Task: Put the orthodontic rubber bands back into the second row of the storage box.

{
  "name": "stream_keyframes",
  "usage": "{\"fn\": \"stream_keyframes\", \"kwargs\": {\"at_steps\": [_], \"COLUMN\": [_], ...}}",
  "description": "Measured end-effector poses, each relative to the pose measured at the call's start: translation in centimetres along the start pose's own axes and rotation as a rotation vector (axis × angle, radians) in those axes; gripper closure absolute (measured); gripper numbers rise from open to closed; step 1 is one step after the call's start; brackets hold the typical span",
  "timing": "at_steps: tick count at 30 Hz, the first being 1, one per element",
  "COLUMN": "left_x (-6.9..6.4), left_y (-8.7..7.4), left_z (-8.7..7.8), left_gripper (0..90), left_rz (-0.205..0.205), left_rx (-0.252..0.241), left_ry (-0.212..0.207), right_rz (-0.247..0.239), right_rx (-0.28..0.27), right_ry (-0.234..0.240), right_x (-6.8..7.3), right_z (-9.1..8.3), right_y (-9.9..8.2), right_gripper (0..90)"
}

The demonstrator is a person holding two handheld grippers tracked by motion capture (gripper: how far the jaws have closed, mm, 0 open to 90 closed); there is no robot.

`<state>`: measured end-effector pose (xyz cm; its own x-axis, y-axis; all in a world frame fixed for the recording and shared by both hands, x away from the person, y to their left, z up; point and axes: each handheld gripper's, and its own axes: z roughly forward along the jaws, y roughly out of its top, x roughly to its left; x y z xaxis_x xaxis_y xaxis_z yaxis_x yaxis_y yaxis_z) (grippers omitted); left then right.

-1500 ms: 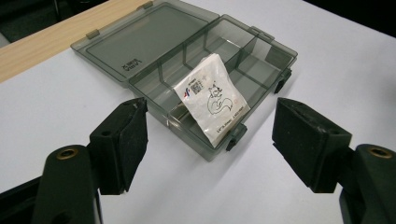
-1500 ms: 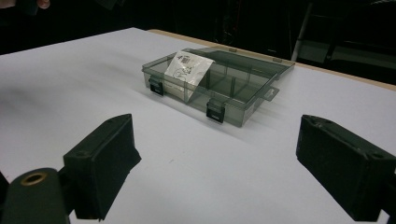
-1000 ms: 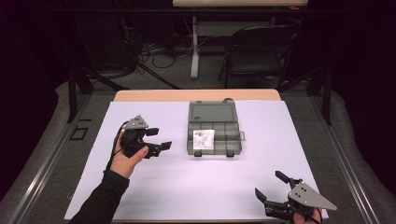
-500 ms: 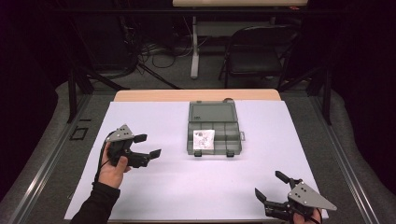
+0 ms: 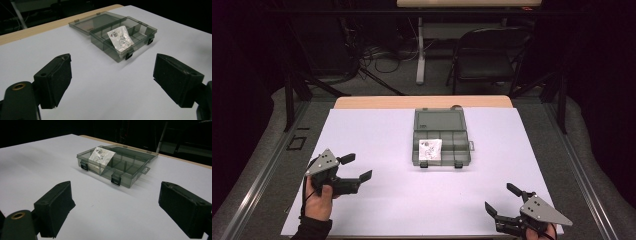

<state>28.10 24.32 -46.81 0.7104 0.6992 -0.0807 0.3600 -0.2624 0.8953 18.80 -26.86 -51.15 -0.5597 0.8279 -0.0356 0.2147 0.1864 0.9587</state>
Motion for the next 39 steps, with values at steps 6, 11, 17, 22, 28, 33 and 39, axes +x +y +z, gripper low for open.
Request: {"fn": "stream_keyframes", "kwargs": {"at_steps": [6, 11, 17, 22, 28, 33, 39], "left_x": [-0.2, -0.1, -0.1, 0.1, 0.3, 0.5, 0.6], "left_y": [-1.4, -2.5, -3.4, -4.0, -4.3, -4.5, -4.6], "left_z": [-1.1, -1.8, -2.3, -2.6, -2.9, -3.0, -2.9], "left_gripper": [15.4, 15.5, 15.4, 15.5, 15.5, 15.5, 15.5], "left_rz": [-0.009, -0.024, -0.022, -0.015, -0.032, -0.029, -0.029], "left_rx": [-0.025, -0.045, -0.064, -0.073, -0.105, -0.112, -0.105], "left_ry": [0.012, 0.023, 0.039, 0.056, 0.068, 0.081, 0.087], "right_rz": [0.004, 0.001, 0.001, 0.01, 0.005, 0.006, 0.008], "right_rx": [0.002, 0.002, 0.005, 0.007, 0.013, 0.013, 0.016], "right_ry": [-0.002, -0.001, -0.002, 0.001, 0.005, 0.006, 0.006], "right_x": [0.0, 0.0, 0.0, 0.1, 0.0, 0.0, -0.1], "right_z": [0.0, 0.0, 0.0, 0.1, 0.1, 0.2, 0.2], "right_y": [0.0, 0.0, 0.0, 0.0, -0.1, -0.1, -0.1], "right_gripper": [11.5, 11.5, 11.5, 11.5, 11.5, 11.5, 11.5]}}
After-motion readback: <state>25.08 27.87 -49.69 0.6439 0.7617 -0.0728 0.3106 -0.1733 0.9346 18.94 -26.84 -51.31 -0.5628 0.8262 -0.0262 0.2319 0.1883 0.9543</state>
